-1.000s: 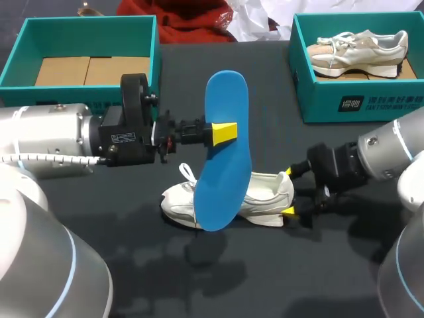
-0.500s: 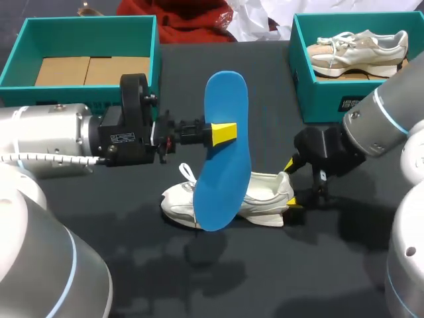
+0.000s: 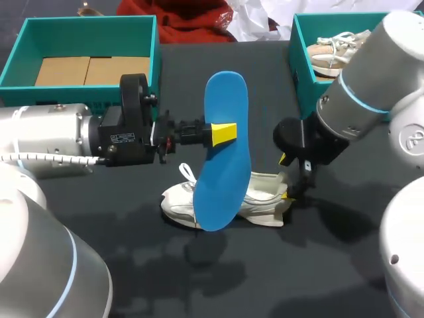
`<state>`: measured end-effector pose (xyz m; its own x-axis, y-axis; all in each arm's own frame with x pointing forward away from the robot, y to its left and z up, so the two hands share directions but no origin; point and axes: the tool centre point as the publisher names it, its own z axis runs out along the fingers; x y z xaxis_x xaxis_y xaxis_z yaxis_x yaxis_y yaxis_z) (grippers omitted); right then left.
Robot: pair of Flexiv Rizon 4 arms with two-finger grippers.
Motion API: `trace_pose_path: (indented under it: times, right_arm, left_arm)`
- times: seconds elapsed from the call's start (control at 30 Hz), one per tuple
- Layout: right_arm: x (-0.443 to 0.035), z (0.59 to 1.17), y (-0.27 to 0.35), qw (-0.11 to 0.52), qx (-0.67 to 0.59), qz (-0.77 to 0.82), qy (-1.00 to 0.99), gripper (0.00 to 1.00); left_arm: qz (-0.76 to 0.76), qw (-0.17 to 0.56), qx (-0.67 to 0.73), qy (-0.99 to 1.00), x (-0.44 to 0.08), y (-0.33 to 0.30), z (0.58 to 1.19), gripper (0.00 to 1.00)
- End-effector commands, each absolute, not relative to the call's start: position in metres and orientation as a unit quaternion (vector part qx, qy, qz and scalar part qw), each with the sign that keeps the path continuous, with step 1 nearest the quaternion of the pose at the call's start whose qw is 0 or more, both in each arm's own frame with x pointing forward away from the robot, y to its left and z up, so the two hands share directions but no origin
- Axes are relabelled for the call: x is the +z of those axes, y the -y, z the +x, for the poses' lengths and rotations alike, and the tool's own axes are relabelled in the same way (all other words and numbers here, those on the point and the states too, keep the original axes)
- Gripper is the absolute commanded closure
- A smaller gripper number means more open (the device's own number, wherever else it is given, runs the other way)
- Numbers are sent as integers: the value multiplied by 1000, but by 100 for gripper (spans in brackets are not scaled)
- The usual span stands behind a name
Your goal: Take the shoe out of the shoebox, open the shoe tongue, remove and reinsert the insole, then place the shoe into the shoebox
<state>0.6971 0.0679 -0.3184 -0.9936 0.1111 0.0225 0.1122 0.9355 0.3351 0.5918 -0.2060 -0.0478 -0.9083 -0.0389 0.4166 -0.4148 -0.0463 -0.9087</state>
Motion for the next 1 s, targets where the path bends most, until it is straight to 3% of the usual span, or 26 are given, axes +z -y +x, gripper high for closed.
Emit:
trace_pose_path:
  times: [0.03, 0.6, 1.0]
  right_arm:
    - [-321, 699, -73, 4, -86, -61, 994, 0]
    - [-315, 712, -84, -15, -102, -47, 994, 0]
    - [-322, 732, -123, -13, -102, -10, 995, 0]
  left_arm:
    - [180, 121, 703, 677, -42, 210, 584, 100]
    - [180, 121, 703, 677, -42, 210, 584, 100]
    - [180, 121, 703, 677, -42, 210, 584, 100]
